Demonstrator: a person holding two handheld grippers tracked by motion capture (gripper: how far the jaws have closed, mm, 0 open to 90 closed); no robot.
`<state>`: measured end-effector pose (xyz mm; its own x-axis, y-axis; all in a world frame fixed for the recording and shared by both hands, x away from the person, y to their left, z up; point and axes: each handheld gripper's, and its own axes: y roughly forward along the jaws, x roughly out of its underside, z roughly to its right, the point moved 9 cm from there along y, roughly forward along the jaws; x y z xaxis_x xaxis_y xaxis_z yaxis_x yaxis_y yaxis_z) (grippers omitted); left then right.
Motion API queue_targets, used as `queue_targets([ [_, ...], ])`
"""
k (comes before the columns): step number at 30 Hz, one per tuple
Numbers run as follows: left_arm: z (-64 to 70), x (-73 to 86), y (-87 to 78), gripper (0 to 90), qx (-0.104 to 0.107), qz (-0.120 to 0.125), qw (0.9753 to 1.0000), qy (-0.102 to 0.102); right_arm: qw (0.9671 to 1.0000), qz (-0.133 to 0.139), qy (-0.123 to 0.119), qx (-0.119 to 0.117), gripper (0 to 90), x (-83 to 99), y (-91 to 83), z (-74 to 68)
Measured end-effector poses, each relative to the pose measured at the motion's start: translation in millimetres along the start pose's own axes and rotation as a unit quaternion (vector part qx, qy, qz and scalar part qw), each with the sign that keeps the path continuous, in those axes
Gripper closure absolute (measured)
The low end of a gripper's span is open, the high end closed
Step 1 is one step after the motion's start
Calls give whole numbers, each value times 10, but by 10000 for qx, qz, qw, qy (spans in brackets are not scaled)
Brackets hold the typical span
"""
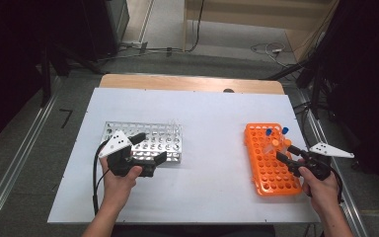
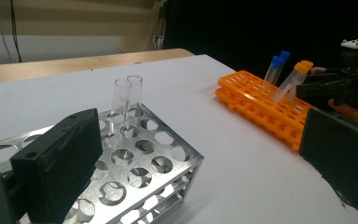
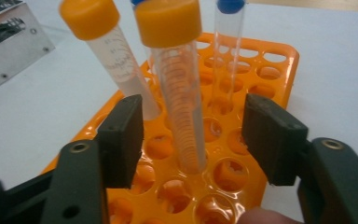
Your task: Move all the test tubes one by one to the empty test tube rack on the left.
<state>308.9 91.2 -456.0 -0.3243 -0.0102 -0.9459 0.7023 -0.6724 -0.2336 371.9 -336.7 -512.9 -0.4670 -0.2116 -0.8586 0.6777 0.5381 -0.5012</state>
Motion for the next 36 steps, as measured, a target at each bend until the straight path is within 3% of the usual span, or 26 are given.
queue_targets([
  [8,9,13,14,0,18,-25,10000,-5,9997,-17,113,-221,576,13,35,10],
  [13,-4,23,19,0,-12,-40,10000,-17,9996,-133,-5,-246,643,49,65,-3],
  [20,-10,25,10,0,-15,-33,10000,-36,9994,-179,-35,-286,674,113,64,-22],
  [29,-5,22,9,0,-2,-19,10000,-46,9998,-185,23,-114,722,111,44,15],
  [36,-7,24,12,0,-4,-22,10000,-40,9999,67,114,-73,724,3,-35,16],
])
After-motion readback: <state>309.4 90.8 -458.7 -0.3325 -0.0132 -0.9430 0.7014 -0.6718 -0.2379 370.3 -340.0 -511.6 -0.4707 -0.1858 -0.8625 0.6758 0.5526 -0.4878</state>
